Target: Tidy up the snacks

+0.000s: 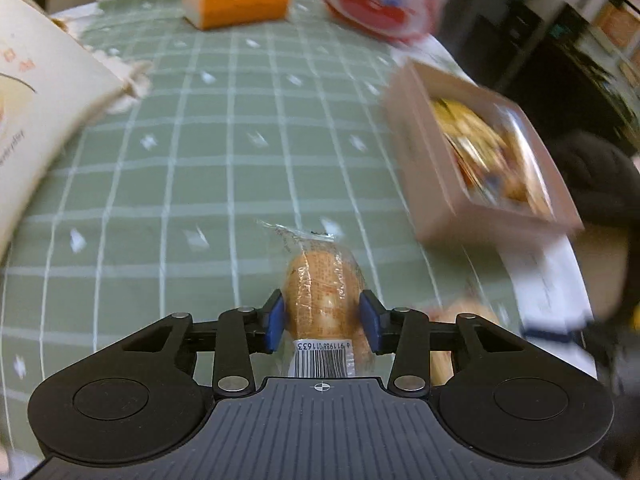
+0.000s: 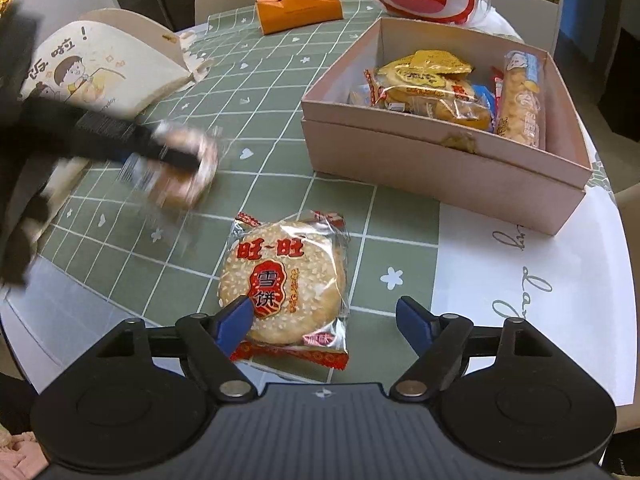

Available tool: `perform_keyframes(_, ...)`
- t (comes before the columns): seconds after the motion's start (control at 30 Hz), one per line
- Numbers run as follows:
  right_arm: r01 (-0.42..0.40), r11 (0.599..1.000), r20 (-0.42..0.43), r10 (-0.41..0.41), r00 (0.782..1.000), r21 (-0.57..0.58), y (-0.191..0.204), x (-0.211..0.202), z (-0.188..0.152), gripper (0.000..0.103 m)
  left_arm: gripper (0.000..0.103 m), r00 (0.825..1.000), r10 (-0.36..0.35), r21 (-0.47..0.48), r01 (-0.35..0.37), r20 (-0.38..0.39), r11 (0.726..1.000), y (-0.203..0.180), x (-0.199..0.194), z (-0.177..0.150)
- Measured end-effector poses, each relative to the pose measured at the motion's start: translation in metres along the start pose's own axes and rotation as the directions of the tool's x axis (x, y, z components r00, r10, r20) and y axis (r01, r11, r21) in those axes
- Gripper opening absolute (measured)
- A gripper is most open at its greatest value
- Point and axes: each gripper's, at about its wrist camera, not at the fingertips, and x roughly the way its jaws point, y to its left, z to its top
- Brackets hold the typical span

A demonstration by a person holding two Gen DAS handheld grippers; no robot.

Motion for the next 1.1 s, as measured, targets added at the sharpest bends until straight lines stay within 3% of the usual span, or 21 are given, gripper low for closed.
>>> perform_keyframes(0.23,-0.025,0.999,-0.001,0.025,1.0,-0.02,0.009,0.007,0.003,0.079,0.044,0.999,0.012,0.058,-0.009,-0.046,0.998,-0.015,-0.009,-0.035)
perform_keyframes(0.5,-0.026,0.997,-0.006,0.025,1.0,-0.077,0.026,0.021,0.002,0.087,0.052,0.999,-0.009,-0.01,0.008,-0.049,1.0,-0.003,-0.007,-0.038)
perform_keyframes(0.7,-0.011,0.994,0.008,0.012,1.0,-0.107,0.031,0.022,-0.002,0.09,0.053,0.998,-0.037,-0.039,0.035,-0.051,0.999,-0.001,-0.004,-0.039)
perform_keyframes(0.8,-0.002,0.992,0.003,0.003,1.0,-0.124,0.033,0.021,-0.002,0.09,0.046,0.998,-0.047,-0.033,0.046,-0.049,0.998,-0.001,-0.005,-0.039)
perform_keyframes(1.1,0.007,0.983,0.021,-0.003,1.0,-0.185,0.041,0.016,0.005,0.09,0.041,0.997,-0.055,-0.016,0.054,-0.05,0.998,-0.005,-0.013,-0.043)
